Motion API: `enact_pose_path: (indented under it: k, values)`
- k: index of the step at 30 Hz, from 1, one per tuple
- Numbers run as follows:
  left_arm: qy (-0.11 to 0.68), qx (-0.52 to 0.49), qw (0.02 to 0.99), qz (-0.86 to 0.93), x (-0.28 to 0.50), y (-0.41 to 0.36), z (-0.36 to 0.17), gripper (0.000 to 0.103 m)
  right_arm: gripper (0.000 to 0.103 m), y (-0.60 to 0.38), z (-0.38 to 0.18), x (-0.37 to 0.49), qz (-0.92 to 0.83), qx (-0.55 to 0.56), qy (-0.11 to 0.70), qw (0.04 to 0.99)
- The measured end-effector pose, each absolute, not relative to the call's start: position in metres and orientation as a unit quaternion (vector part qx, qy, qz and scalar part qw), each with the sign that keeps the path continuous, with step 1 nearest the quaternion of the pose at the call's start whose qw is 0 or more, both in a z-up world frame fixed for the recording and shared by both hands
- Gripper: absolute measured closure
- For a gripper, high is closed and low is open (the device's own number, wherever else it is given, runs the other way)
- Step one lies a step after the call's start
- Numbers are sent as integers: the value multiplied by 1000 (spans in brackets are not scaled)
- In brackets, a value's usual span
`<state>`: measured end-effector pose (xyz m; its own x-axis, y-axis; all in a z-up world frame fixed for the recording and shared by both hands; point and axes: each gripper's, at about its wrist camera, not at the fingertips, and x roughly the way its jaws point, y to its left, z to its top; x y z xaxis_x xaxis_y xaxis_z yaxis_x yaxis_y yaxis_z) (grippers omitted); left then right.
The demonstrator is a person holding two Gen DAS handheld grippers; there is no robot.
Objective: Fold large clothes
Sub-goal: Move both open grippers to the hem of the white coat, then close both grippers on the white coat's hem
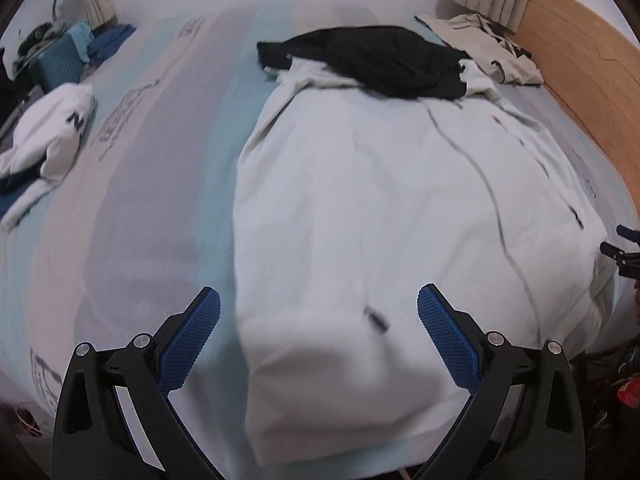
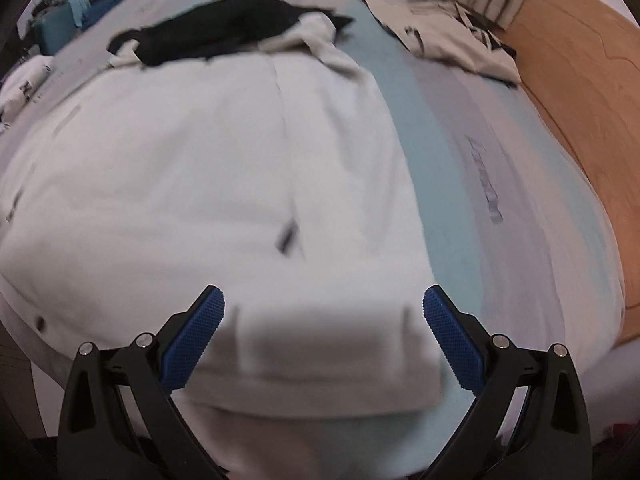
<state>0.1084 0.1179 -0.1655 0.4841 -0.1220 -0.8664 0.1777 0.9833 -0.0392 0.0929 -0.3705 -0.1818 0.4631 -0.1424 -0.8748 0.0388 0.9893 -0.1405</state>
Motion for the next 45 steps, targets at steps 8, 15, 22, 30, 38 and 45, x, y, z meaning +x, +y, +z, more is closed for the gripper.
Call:
enact_pose_path:
  k: [8, 15, 22, 30, 38, 45]
  values:
    - [539, -5, 840, -71, 91, 146, -196, 7, 8, -385, -214, 75, -61, -41, 546, 835]
    - [559, 0, 826, -77, 79, 144, -214, 7, 8, -392, -216, 70, -53, -13, 548, 834]
    - [571, -29, 818, -68, 76, 143, -224, 12, 9, -384, -213, 62, -2, 3, 554, 832]
    - [579, -53, 811, -70, 72, 147, -227, 17, 16, -414, -205, 60, -27, 44, 550, 834]
    - [583, -44, 809, -67, 75, 144, -228, 17, 16, -439, -212, 67, -27, 61, 566, 822]
    - [588, -43, 805, -67, 81, 142, -229, 16, 26, -436, -220, 76, -2, 64, 583, 810]
